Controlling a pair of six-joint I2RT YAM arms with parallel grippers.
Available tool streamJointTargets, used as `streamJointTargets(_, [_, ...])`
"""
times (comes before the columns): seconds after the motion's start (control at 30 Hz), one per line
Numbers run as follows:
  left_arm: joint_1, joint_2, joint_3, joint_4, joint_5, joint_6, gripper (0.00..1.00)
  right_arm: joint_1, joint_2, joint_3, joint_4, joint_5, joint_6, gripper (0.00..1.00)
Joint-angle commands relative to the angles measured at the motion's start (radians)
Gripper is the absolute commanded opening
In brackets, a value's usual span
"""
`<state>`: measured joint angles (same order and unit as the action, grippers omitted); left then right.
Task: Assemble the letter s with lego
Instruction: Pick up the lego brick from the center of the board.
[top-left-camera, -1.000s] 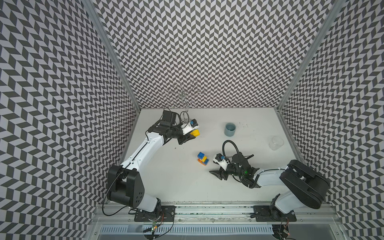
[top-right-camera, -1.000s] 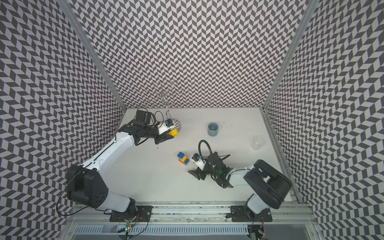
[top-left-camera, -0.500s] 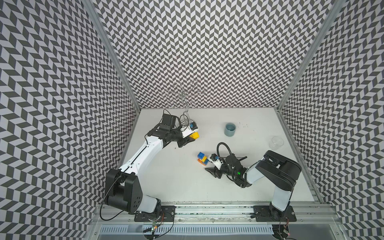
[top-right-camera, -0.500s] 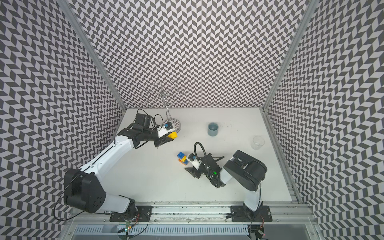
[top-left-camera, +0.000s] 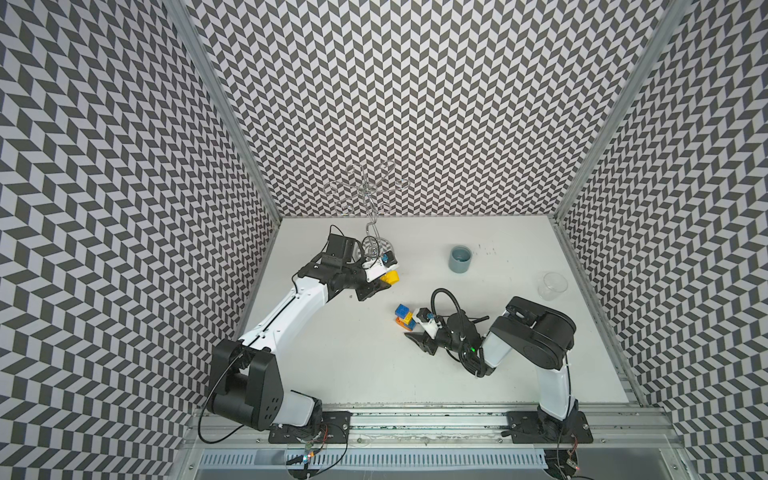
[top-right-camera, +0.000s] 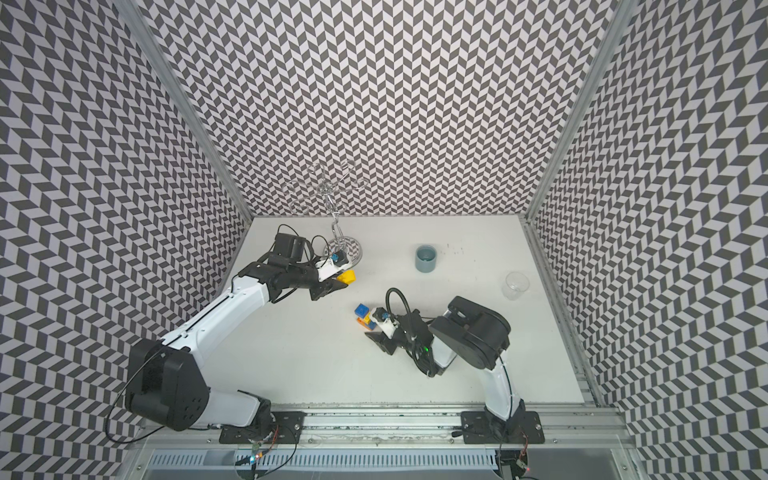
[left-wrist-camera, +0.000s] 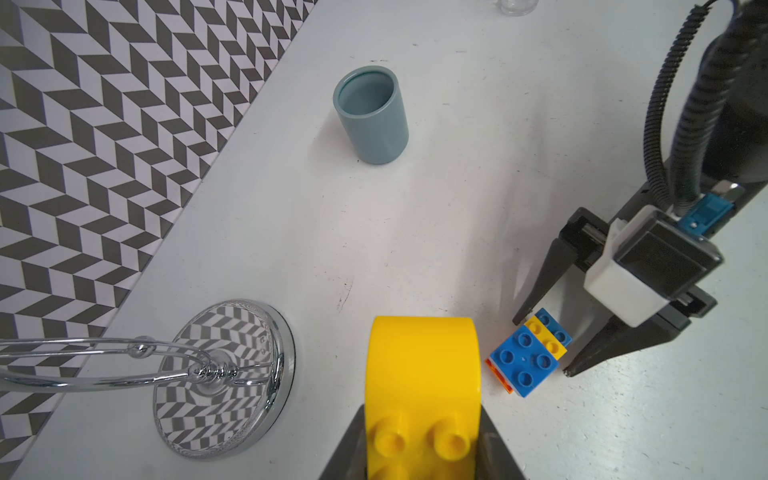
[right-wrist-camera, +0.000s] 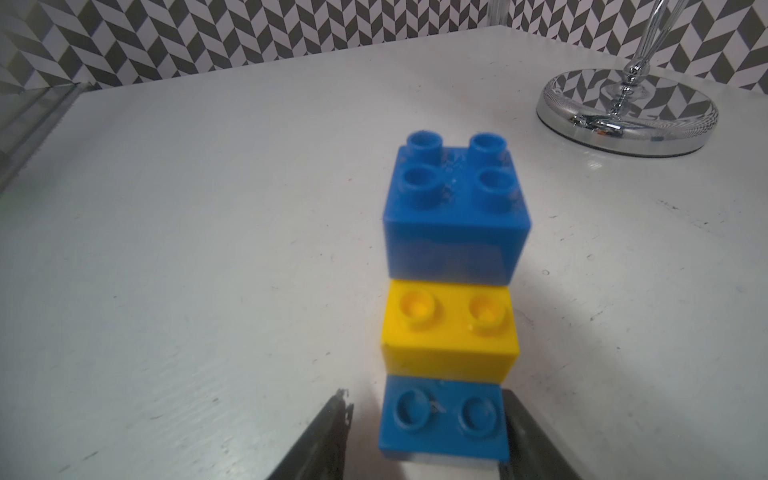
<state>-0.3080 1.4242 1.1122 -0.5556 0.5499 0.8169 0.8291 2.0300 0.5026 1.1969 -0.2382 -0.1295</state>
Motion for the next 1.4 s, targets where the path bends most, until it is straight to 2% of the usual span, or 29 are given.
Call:
streamJointTargets(0.0, [-0.011,-0.031,-0.014,0.026,-0.005,-0.004,0.13,0.007,0.036,-0.001,0.203,0.022,0.01,0.56])
streamJointTargets(0.6, [-0.016,-0.038,-0.037,0.036,-0.011,-0.008,0.13,0.007,0.048,0.017,0.218,0.026,0.005,0.49])
streamJointTargets(0.7, [-0.017,-0.033,-0.037,0.036,-0.011,-0.01,0.13,0.007,0.05,0.012,0.231,0.027,0.009,0.45])
streamJointTargets(1.23, [-0.022,-0.015,-0.028,0.034,-0.013,-0.01,0.14,0.007,0.072,-0.013,0.273,0.004,0.023,0.46])
streamJointTargets(1.37, [-0.023,-0.012,-0.029,0.036,-0.013,-0.011,0.14,0.007,0.072,-0.014,0.28,0.008,0.022,0.39])
